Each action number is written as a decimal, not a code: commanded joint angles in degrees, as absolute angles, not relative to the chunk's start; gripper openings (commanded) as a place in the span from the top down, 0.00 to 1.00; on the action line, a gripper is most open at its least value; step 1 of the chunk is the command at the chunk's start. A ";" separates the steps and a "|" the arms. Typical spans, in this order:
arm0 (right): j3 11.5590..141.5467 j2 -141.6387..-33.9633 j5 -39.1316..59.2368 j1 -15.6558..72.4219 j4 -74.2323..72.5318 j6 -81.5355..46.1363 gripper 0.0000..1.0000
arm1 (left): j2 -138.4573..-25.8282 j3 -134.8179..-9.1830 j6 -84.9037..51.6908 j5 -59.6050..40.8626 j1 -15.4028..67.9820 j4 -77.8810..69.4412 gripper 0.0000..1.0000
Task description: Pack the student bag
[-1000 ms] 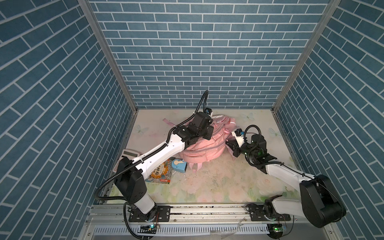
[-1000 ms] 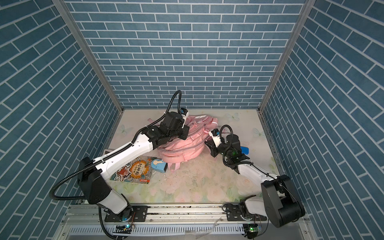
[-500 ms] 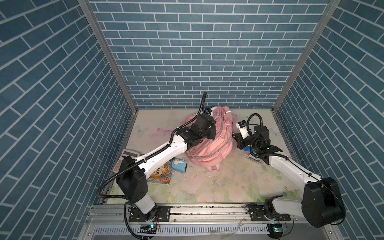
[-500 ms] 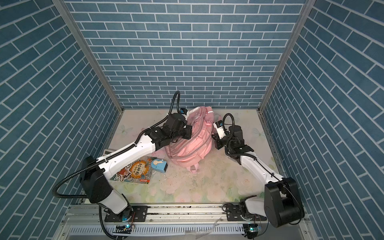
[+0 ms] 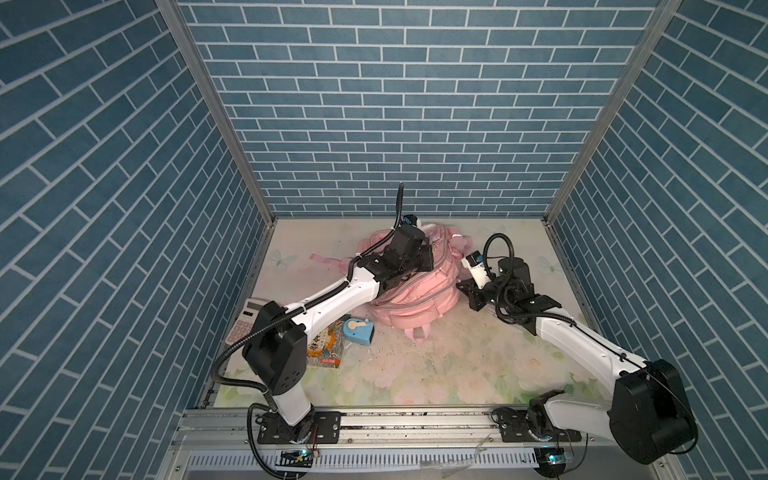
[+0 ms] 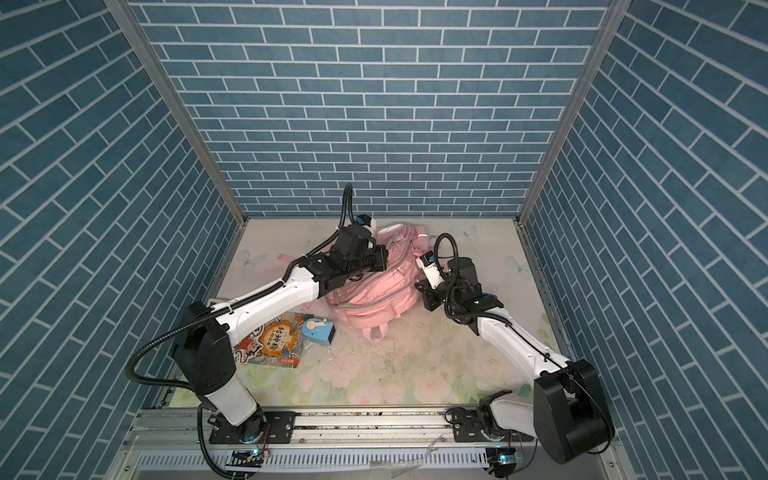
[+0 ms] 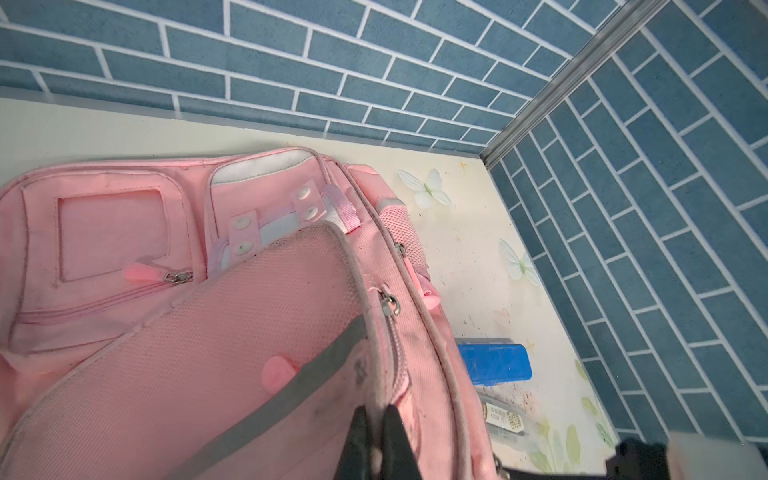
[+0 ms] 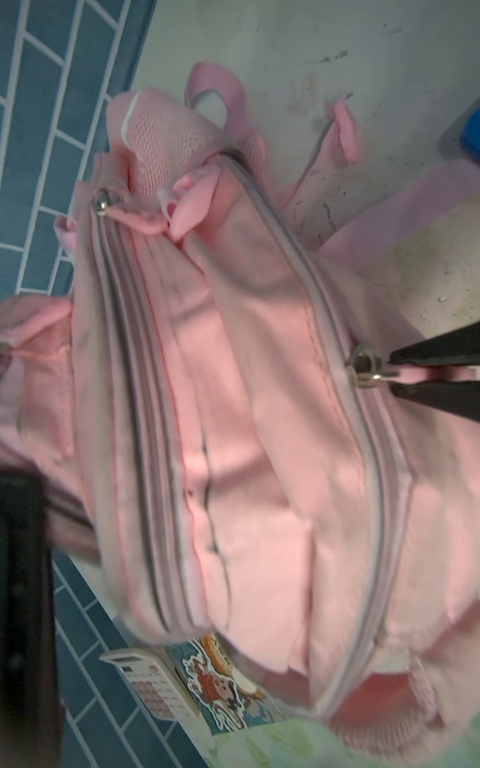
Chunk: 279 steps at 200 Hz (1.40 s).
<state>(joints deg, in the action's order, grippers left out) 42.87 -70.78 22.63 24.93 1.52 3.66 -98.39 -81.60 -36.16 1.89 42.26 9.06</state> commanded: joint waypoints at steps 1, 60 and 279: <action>41.78 -68.16 27.57 26.20 1.47 3.57 1.00 | -99.06 -83.72 -40.84 5.76 42.10 -0.93 1.00; 39.49 -67.58 32.11 30.64 -1.60 -0.21 1.00 | -103.42 -88.37 -41.82 9.30 44.22 -0.33 1.00; 34.44 -61.87 28.79 23.85 -2.45 -2.28 1.00 | -91.79 -69.75 11.86 -1.02 42.37 22.17 0.30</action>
